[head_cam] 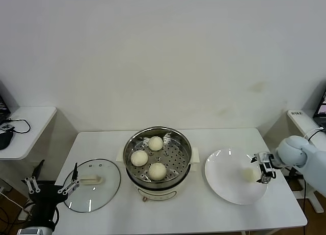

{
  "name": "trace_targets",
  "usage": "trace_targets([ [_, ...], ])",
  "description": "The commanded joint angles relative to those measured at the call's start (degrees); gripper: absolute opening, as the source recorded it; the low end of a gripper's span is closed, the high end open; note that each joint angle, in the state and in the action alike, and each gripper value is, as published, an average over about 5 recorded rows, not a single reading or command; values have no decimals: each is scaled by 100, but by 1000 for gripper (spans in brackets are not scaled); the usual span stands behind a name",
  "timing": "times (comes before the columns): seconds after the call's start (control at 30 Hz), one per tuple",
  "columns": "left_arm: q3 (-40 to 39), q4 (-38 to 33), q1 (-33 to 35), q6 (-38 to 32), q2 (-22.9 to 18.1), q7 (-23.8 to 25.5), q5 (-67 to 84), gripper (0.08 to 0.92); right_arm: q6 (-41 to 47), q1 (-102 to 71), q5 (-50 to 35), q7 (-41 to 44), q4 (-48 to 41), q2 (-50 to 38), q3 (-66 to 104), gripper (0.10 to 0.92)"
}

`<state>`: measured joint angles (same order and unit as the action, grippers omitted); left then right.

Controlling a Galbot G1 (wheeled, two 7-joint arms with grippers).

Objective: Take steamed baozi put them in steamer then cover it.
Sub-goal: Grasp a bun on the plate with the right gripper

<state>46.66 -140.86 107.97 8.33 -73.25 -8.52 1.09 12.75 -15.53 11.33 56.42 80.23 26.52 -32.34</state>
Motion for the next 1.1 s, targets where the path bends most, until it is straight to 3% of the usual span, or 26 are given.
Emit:
trace_targets([
  [0.03,12,25,-13,4,1,5,-3,823,-16,-469,228,-59,-680,434,402,821],
  [0.33,10,53,-26,0,-7,3,-2,823,-4,-396,230,-118,-849,641,384,775],
  [0.73,8,17,-13,-3,-24,-1,-2,823,112,-278,185,18,-771,596,345,647],
  [1.1,-29,-3,-41,-3,-25,-3,-3,823,395,1146,-628,206,61,-25,-609,569],
])
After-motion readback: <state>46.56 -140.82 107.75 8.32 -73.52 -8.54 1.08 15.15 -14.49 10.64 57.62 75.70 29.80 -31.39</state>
